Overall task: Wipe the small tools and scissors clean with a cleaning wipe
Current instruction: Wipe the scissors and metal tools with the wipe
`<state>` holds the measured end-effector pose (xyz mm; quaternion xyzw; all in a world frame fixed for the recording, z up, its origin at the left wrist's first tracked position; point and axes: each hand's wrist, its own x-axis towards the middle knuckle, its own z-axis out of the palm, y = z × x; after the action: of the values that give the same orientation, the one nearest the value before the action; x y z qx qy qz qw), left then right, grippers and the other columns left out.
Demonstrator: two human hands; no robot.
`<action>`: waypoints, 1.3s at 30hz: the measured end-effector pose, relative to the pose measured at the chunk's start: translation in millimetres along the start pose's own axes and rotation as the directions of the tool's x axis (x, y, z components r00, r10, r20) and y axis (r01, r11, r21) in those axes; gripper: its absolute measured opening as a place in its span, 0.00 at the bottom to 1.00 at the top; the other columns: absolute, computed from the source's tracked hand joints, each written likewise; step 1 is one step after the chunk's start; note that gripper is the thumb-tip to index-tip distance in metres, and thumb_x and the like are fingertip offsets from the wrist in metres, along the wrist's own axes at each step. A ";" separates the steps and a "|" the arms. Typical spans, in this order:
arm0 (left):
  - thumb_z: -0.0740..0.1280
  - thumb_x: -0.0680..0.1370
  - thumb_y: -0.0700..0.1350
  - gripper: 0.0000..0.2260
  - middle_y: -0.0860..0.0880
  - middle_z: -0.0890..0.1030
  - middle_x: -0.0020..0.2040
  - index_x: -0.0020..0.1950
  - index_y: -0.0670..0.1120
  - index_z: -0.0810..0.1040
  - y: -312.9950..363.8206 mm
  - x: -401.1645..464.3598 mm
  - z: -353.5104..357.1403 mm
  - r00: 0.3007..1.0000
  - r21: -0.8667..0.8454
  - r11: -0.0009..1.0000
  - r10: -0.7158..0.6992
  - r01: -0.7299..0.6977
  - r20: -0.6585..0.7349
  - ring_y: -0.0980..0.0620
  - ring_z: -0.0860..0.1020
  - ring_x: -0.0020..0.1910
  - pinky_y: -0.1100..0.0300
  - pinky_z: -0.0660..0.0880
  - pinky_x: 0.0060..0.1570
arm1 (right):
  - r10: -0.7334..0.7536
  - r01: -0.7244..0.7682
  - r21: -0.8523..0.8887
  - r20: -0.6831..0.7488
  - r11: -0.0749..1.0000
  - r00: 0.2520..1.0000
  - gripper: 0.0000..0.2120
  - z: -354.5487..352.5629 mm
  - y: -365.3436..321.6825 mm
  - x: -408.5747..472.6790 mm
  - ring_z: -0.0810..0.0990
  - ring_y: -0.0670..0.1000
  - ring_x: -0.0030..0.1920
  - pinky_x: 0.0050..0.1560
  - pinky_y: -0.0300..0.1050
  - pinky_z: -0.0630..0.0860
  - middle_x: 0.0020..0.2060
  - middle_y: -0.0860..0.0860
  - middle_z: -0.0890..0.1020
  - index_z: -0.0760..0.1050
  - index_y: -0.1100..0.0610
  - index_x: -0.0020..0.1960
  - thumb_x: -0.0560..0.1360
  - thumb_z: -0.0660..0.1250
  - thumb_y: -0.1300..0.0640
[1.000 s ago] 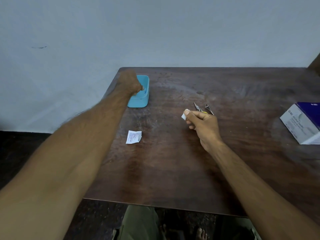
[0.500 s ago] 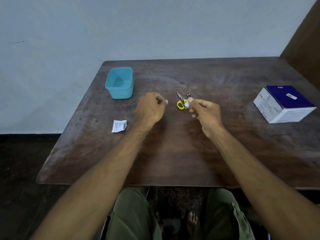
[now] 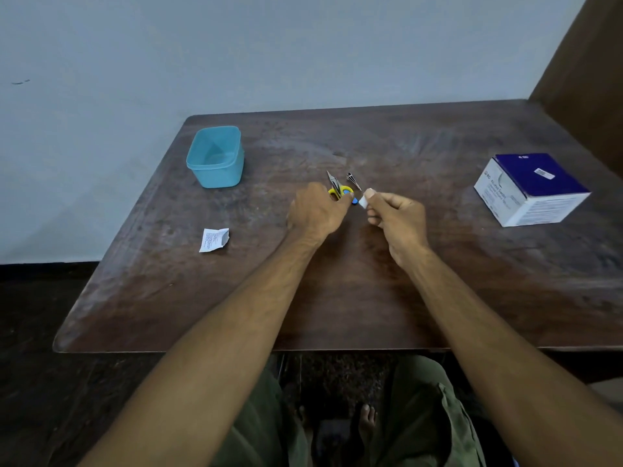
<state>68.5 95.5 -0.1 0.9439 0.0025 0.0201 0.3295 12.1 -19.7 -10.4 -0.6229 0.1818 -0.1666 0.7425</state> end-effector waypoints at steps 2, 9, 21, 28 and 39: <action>0.67 0.71 0.64 0.25 0.42 0.82 0.50 0.47 0.42 0.80 4.7 1.5 2.7 1.000 0.058 0.998 -0.011 0.010 0.012 0.39 0.80 0.51 0.54 0.72 0.41 | -0.001 0.001 0.000 0.003 1.000 1.000 0.07 -0.6 0.8 0.3 0.73 0.44 0.31 0.35 0.34 0.74 0.29 0.49 0.77 0.81 0.57 0.39 0.76 0.70 0.59; 0.67 0.75 0.54 0.17 0.42 0.80 0.58 0.57 0.43 0.79 11.2 -0.1 4.2 1.000 0.158 0.987 -0.017 0.014 0.021 0.39 0.78 0.58 0.52 0.75 0.51 | 0.000 0.000 0.010 -0.008 1.000 1.000 0.07 -2.5 1.1 0.6 0.74 0.44 0.31 0.35 0.35 0.75 0.28 0.47 0.78 0.81 0.56 0.38 0.75 0.70 0.58; 0.68 0.78 0.43 0.10 0.49 0.82 0.31 0.37 0.46 0.80 -29.3 -37.0 -0.6 0.999 -0.547 0.837 0.019 0.009 0.045 0.56 0.76 0.26 0.59 0.77 0.35 | 0.043 -0.043 -0.005 0.067 0.999 0.997 0.09 3.0 0.8 -8.5 0.76 0.44 0.33 0.36 0.36 0.75 0.30 0.48 0.80 0.81 0.54 0.36 0.75 0.70 0.57; 0.67 0.78 0.43 0.09 0.48 0.82 0.32 0.38 0.48 0.81 -35.1 -51.1 2.0 0.998 -0.614 0.788 0.070 -0.054 0.002 0.55 0.78 0.29 0.56 0.78 0.35 | -0.013 0.019 -0.051 0.105 0.999 0.994 0.08 20.4 5.6 -24.8 0.75 0.45 0.35 0.36 0.35 0.74 0.33 0.52 0.81 0.83 0.55 0.38 0.75 0.70 0.57; 0.68 0.78 0.45 0.09 0.51 0.81 0.30 0.38 0.47 0.81 -35.8 -55.3 2.0 0.999 -0.661 0.749 0.022 -0.039 -0.034 0.57 0.76 0.26 0.57 0.76 0.32 | -0.076 0.078 0.027 -0.084 0.997 0.994 0.10 25.2 -5.3 -18.2 0.74 0.43 0.33 0.34 0.35 0.73 0.31 0.48 0.81 0.82 0.54 0.35 0.75 0.70 0.58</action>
<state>13.6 121.2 -26.0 0.7659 -0.0161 0.0365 0.6418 8.0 9.8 -0.1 -0.6109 0.1857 -0.2235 0.7365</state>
